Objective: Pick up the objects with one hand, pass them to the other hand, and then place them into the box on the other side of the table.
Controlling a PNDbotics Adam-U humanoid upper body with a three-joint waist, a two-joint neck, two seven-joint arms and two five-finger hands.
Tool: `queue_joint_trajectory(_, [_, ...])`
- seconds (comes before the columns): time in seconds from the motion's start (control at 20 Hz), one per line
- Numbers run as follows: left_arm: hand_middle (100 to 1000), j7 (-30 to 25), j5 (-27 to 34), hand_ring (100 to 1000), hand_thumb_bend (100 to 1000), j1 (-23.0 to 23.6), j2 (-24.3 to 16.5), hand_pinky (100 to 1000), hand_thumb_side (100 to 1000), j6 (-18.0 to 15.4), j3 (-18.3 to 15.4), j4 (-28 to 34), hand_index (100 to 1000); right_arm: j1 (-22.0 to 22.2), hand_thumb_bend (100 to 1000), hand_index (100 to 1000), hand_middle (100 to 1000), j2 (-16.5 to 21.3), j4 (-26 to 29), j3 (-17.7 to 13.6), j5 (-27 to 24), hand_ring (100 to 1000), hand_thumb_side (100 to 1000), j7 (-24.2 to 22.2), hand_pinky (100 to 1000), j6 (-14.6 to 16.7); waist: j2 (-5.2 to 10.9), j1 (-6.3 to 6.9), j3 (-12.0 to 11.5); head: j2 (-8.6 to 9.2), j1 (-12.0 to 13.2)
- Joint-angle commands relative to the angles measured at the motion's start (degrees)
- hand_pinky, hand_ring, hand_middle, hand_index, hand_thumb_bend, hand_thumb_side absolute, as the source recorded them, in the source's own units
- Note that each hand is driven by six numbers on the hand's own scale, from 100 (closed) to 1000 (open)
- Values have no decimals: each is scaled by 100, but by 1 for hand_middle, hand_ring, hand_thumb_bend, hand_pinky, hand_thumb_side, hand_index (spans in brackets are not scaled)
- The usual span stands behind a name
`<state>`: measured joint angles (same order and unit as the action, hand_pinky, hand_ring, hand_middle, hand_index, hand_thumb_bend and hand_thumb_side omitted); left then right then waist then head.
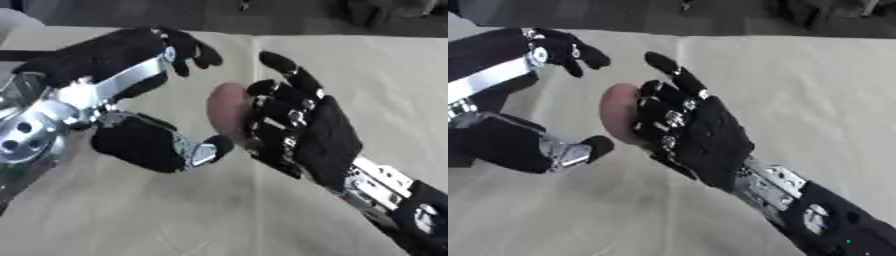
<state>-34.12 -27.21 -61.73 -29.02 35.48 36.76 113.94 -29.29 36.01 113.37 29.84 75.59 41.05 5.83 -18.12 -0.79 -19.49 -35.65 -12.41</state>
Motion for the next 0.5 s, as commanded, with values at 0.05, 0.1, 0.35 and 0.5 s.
queue_joint_trajectory(0.05, [804,-254,-14,802,440,-108,-12,904,458,148,1,65,901,-90,237,383,307,34,122,-4,55,519,100,17,786,38,154,7,11,39,28])
queue_joint_trajectory(0.1, [805,-326,-1,803,441,-101,-13,905,458,176,21,65,901,-95,235,383,307,33,122,-1,66,519,100,23,784,44,151,5,13,38,31])
queue_joint_trajectory(0.35, [805,-519,-73,807,440,-115,-26,900,446,272,55,65,901,-104,232,382,311,44,122,9,150,516,100,71,754,100,143,6,15,61,40])
queue_joint_trajectory(0.5, [805,-587,-203,810,442,-128,-51,896,437,260,97,65,900,-94,230,382,316,63,122,17,317,511,100,213,774,166,143,8,17,78,51])
